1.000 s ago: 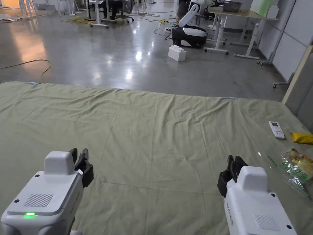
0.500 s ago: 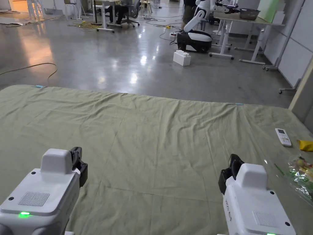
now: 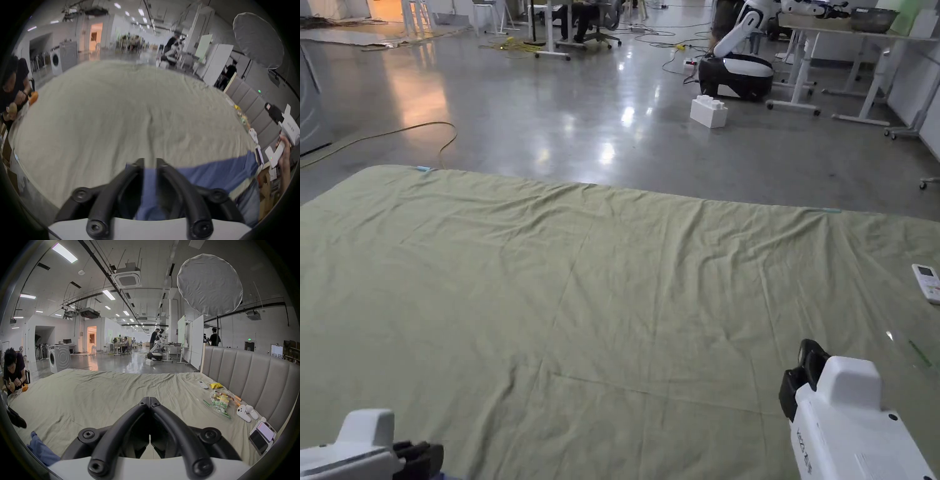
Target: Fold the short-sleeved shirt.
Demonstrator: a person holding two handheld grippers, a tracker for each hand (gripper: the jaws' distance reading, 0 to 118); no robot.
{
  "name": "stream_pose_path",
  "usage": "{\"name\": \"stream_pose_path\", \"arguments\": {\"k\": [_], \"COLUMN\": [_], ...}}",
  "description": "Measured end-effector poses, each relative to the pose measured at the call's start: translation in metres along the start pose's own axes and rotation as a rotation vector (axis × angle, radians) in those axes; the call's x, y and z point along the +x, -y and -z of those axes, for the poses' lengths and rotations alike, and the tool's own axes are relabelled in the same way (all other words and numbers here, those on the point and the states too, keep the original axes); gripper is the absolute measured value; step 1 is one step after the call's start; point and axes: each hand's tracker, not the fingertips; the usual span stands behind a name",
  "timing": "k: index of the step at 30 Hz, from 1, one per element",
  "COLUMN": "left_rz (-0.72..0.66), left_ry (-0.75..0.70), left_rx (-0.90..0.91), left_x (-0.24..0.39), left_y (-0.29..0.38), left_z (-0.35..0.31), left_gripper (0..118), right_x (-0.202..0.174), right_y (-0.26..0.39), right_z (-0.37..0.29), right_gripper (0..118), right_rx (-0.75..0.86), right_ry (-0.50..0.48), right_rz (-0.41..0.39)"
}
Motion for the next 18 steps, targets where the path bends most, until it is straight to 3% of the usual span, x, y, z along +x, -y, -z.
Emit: {"name": "stream_pose_path", "arguments": {"k": [2,3,5,11,14,15,17,18], "left_rz": [-0.018,-0.030,-0.100,-0.330,-0.460,-0.486,-0.565,-0.590], "left_ry": [0.017,0.033,0.088,0.261,0.349,0.406,0.508,0.569], "left_rx": [-0.068,-0.091,-0.105,-0.181,-0.096,-0.100,-0.122,-0.144], "left_x": [-0.012,-0.018,-0.031,-0.068,-0.079,-0.082,-0.085,-0.087], "left_y": [0.012,0.016,0.025,0.042,0.051,0.051,0.053,0.055], "left_z": [0.011,0.015,0.024,0.060,0.068,0.068,0.066,0.068], "left_gripper": [43,69,91,93,93,93,84,74], "right_x": [-0.002,-0.002,-0.003,-0.002,0.000,-0.001,-0.003,-0.005], "right_y": [0.004,0.005,0.009,0.016,0.023,0.023,0.026,0.027], "right_z": [0.000,0.001,0.002,-0.001,-0.002,-0.003,-0.005,-0.005], "right_gripper": [1,1,1,1,1,1,1,1], "right_rx": [-0.014,-0.022,-0.039,-0.069,-0.128,-0.115,-0.117,-0.122], "right_ry": [-0.011,-0.015,-0.023,-0.031,-0.045,-0.039,-0.040,-0.044], "right_rz": [-0.005,-0.004,-0.001,0.002,0.067,0.048,0.046,0.046]}}
